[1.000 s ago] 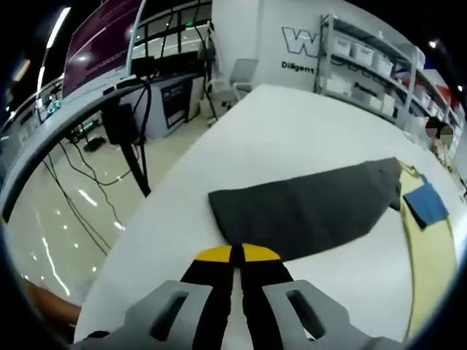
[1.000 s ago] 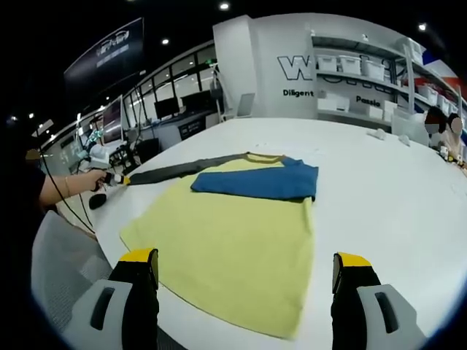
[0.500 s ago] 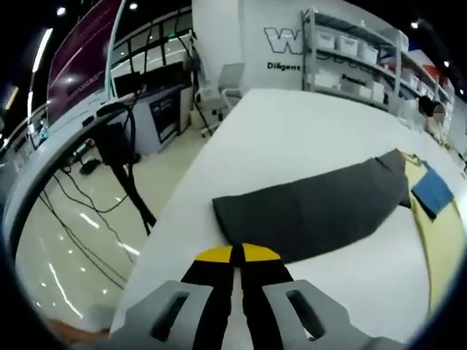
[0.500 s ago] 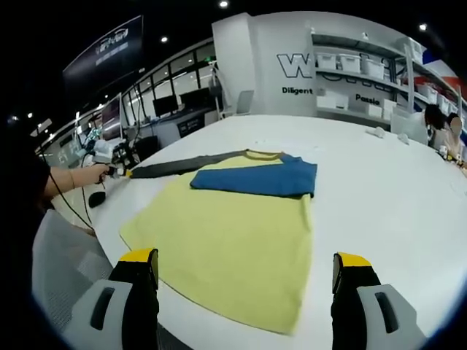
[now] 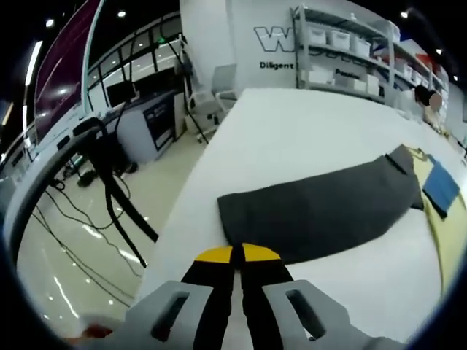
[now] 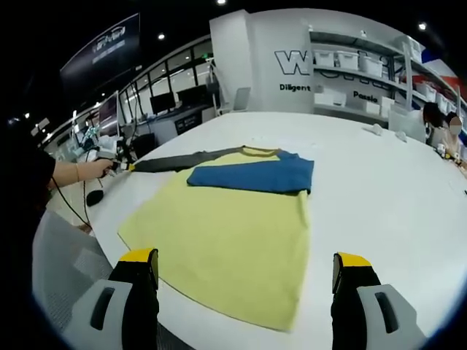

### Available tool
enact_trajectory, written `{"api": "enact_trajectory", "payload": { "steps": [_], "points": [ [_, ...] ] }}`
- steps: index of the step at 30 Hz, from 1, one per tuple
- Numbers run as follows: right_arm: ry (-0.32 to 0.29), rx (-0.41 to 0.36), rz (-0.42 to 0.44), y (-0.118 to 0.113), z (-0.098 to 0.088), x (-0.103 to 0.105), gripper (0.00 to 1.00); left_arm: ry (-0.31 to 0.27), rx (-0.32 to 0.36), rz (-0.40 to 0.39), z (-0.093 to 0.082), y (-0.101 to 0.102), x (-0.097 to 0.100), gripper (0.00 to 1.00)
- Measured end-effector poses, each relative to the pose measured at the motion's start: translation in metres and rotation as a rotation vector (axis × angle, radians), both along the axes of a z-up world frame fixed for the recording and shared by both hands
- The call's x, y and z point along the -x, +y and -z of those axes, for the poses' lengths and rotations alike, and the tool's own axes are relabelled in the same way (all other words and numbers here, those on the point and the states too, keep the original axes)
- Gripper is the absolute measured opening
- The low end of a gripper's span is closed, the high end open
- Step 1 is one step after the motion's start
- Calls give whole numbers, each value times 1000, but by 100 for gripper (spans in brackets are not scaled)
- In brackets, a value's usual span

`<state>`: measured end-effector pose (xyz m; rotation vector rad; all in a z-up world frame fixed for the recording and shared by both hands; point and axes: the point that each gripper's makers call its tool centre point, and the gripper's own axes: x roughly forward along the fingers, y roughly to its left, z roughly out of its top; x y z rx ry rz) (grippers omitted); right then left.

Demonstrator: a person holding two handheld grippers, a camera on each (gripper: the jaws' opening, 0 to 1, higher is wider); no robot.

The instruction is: Fold the garment on the visible template until the final outline fits inside the template.

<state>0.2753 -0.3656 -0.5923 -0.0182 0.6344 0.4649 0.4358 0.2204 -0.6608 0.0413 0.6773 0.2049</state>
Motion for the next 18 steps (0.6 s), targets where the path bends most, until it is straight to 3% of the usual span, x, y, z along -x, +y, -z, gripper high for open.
{"api": "enact_trajectory", "payload": {
  "steps": [7, 18],
  "points": [
    [10, -42, 21, -1, -1, 0, 99, -3, -22, 20, 7, 13, -24, 0],
    [25, -29, 30, -3, 3, 1, 99, -9, -74, 69, 8, 18, -55, 0]
  ]
}}
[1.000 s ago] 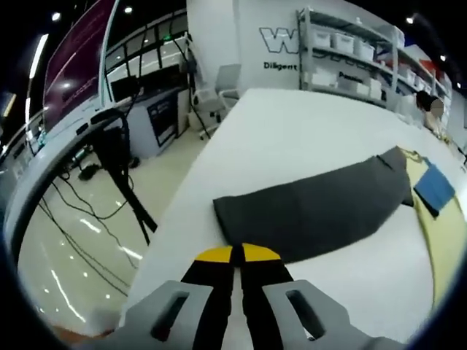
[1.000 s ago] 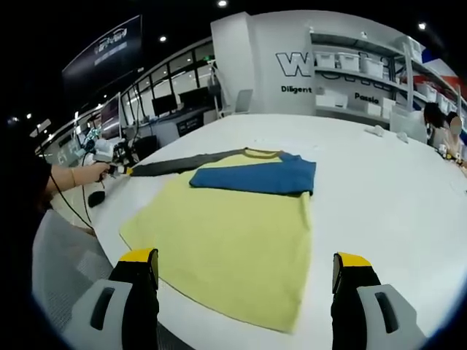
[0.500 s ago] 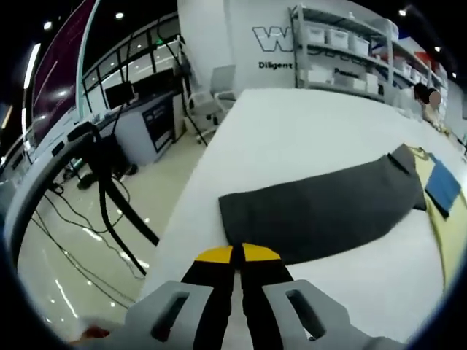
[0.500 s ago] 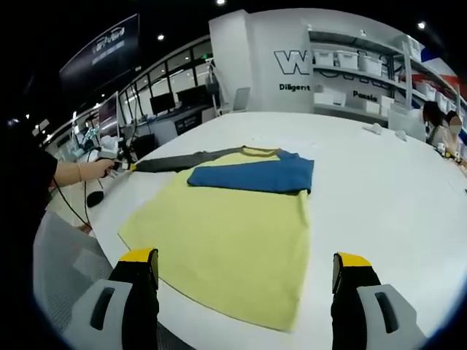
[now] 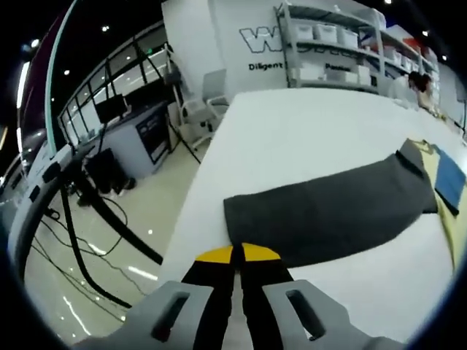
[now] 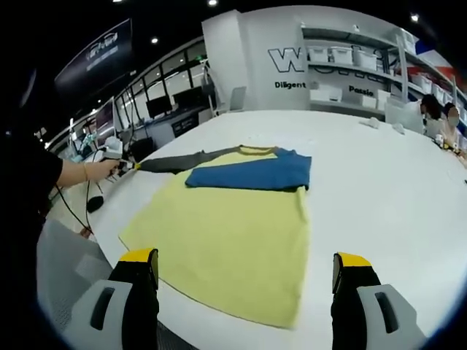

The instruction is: Fold the garment on the visible template until the final outline fits inside the template.

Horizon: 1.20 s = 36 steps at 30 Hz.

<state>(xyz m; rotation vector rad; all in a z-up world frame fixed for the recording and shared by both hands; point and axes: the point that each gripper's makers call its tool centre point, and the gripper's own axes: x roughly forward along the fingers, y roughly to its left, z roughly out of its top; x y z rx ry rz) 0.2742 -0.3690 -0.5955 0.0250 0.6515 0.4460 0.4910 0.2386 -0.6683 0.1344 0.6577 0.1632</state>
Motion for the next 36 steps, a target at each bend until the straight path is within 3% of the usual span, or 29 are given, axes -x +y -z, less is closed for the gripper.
{"api": "enact_trajectory", "payload": {
  "steps": [6, 10, 20, 24, 32, 36],
  "points": [
    [5, 2, 4, 0, 2, 1, 99, -7, -31, 2, -3, 6, -15, 0],
    [8, 6, 2, 1, 3, 1, 99, -5, -33, -11, -4, 6, -13, 0],
    [-5, -12, -7, 7, 0, -2, 99, 9, -37, -62, -5, 3, 9, 0],
    [-6, -17, -18, 9, 0, -1, 99, 21, 8, -93, -1, 4, 21, 0],
    [-10, -19, -43, 14, -2, 2, 99, 33, -10, -88, -3, 1, 36, 0],
    [-19, -20, -38, 12, -5, 4, 99, 36, -9, -93, -9, -9, 52, 0]
  ]
}}
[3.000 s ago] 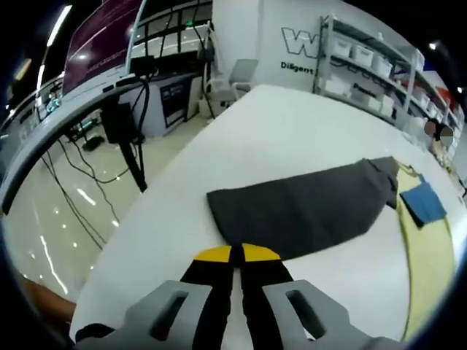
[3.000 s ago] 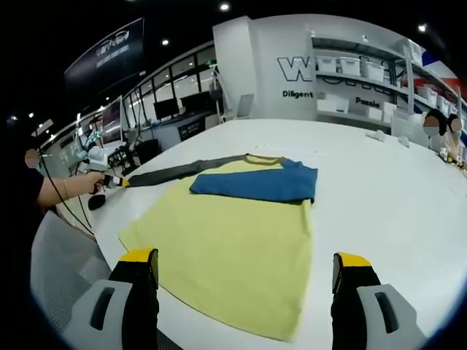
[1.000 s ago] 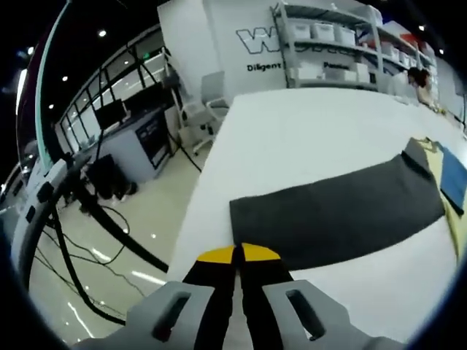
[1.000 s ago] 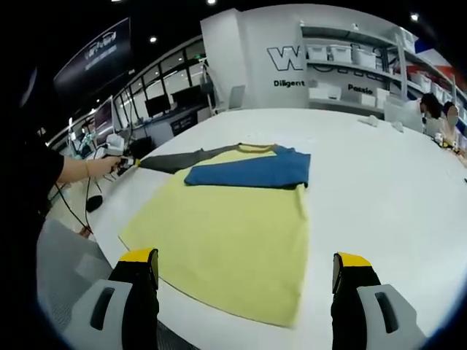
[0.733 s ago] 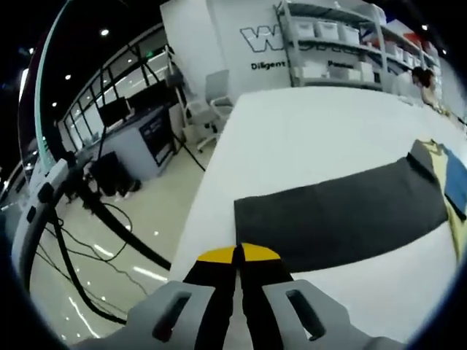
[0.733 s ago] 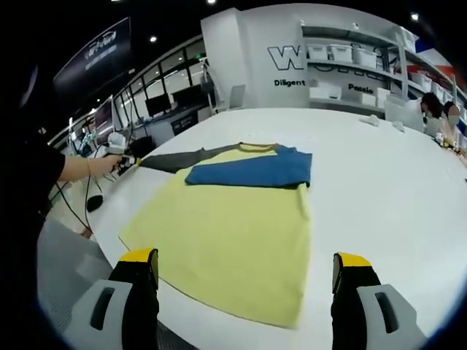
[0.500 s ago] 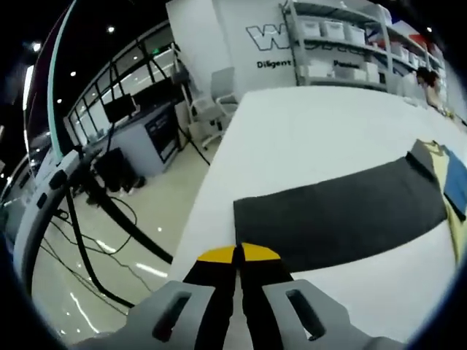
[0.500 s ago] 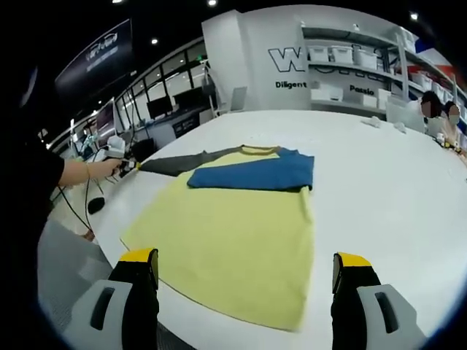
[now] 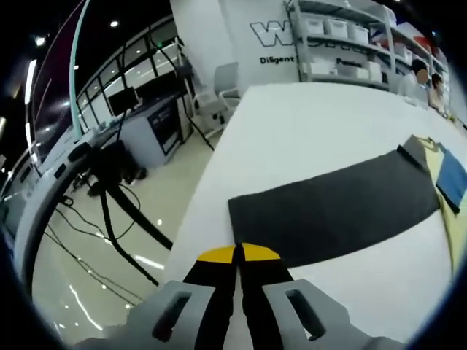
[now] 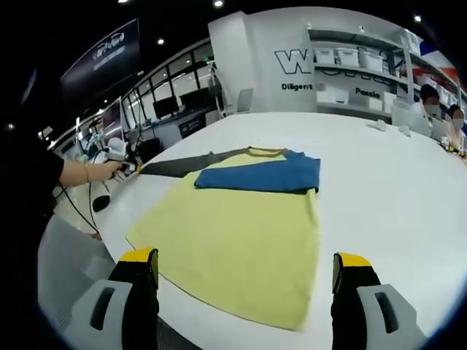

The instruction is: Fold the garment on the visible template until the final outline fits inside the template.

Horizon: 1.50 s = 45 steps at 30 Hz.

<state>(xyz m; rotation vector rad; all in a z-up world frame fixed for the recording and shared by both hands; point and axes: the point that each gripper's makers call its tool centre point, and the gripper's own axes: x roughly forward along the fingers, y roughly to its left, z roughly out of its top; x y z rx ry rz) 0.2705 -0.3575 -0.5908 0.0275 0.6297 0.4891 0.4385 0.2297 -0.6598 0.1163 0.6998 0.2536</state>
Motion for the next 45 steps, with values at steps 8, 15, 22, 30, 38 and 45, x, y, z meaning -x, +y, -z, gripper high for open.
{"api": "enact_trajectory", "payload": {
  "steps": [8, 15, 22, 30, 38, 45],
  "points": [
    [-2, -3, 0, 0, -1, 5, 99, 0, 57, -53, 0, -6, 18, 0],
    [39, 9, -9, 0, 4, 13, 99, -6, 60, -70, -7, -8, 19, 0],
    [40, 1, -6, 1, 5, 14, 99, -26, 61, -63, -18, -14, 17, 0],
    [32, -6, -5, 1, 3, 13, 99, -71, 53, 13, -36, -37, -1, 0],
    [28, -7, 3, -2, 3, 13, 99, -104, 62, 126, -48, -76, -20, 0],
    [36, -9, -6, 0, 4, 14, 99, -136, 91, 214, -58, -110, -35, 0]
  ]
}}
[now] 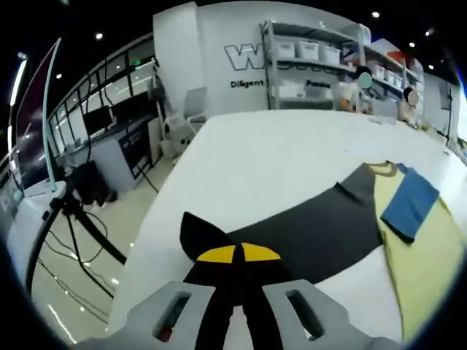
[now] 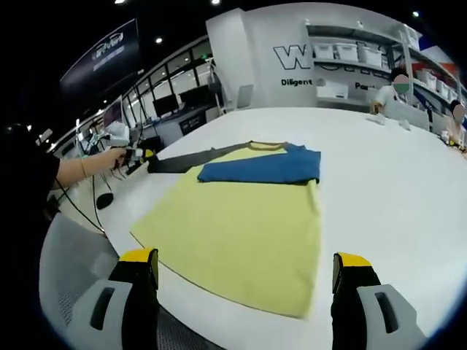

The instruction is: Fold the garment on the visible template until the final outline fits inside the template.

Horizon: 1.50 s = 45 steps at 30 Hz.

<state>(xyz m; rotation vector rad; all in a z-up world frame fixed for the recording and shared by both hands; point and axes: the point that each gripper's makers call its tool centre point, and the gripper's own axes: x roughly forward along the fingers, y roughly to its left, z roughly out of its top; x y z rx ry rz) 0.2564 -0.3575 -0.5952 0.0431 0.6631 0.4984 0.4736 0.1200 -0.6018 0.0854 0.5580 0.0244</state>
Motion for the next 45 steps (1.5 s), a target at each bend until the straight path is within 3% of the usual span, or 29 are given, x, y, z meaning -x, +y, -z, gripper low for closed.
{"api": "enact_trajectory", "payload": {
  "steps": [14, 19, 28, 31, 36, 45],
  "points": [
    [14, -3, -12, 3, 4, 1, 99, -112, 98, 145, -48, -80, -39, 0],
    [17, -5, -13, 3, 6, 2, 99, -119, 137, 205, -54, -114, -48, 0],
    [17, -10, -11, 1, 7, 1, 99, -103, 194, 237, -53, -158, -50, 0],
    [20, -9, -12, 1, 9, 2, 99, -120, 247, 242, -62, -176, -50, 0],
    [20, -8, -14, 2, 9, 2, 99, -157, 284, 278, -80, -207, -51, 0],
    [23, -10, -14, 0, 12, 3, 99, -176, 337, 337, -96, -256, -49, 0]
  ]
}}
